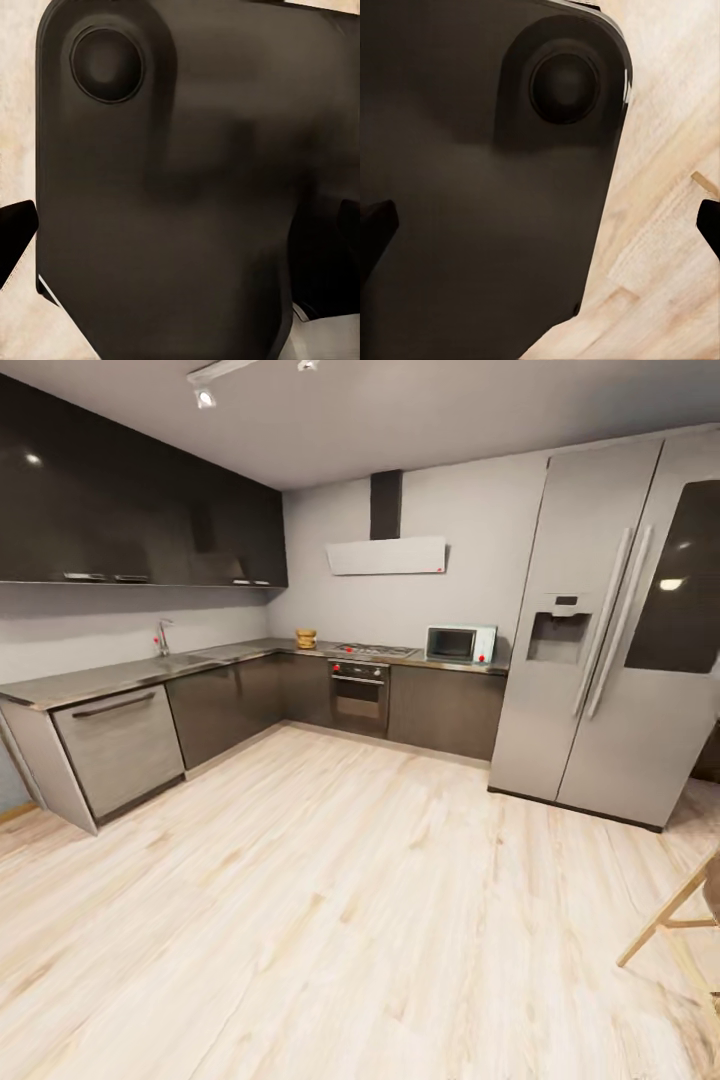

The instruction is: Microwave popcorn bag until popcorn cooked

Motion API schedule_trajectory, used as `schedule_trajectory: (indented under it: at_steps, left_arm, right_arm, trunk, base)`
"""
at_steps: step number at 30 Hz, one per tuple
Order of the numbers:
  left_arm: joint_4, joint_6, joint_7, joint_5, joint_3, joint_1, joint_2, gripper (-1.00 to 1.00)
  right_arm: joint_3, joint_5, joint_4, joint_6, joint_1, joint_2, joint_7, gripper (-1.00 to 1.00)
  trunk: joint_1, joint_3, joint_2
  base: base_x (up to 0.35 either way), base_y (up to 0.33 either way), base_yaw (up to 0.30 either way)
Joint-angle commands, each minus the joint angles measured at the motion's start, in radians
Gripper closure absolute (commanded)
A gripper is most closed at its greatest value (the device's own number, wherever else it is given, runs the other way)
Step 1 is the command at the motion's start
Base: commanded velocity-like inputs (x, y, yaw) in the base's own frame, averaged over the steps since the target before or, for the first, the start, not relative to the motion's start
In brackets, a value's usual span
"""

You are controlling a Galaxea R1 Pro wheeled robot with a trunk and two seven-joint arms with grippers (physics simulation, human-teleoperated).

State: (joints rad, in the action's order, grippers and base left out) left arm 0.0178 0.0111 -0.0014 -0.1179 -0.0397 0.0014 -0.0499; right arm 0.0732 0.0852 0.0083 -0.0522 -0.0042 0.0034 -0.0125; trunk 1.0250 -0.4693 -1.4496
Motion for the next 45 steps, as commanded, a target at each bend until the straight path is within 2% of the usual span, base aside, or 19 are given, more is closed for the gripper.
schedule_trajectory:
  at_steps: [1, 11, 45]
  left_arm:
    - [0.001, 0.001, 0.0, -0.008, -0.004, 0.0, 0.0, -1.0]
    - [0.001, 0.001, 0.0, -0.007, -0.002, 0.0, -0.001, -1.0]
    - [0.001, 0.0, 0.0, -0.008, -0.002, 0.0, -0.001, -1.0]
  right_arm:
    - [0.007, 0.005, 0.001, -0.003, 0.0, 0.0, -0.001, -1.0]
    - [0.007, 0.004, 0.001, -0.003, 0.0, 0.001, -0.001, -1.0]
    - [0.008, 0.006, 0.001, -0.005, 0.0, 0.0, -0.001, -1.0]
  trunk:
    - [0.0, -0.001, 0.0]
    - [0.0, -0.001, 0.0]
    - [0.0, -0.001, 0.0]
  base:
    - [0.0, 0.0, -0.244]
    - [0.033, 0.0, -0.197]
    - [0.322, 0.0, -0.001]
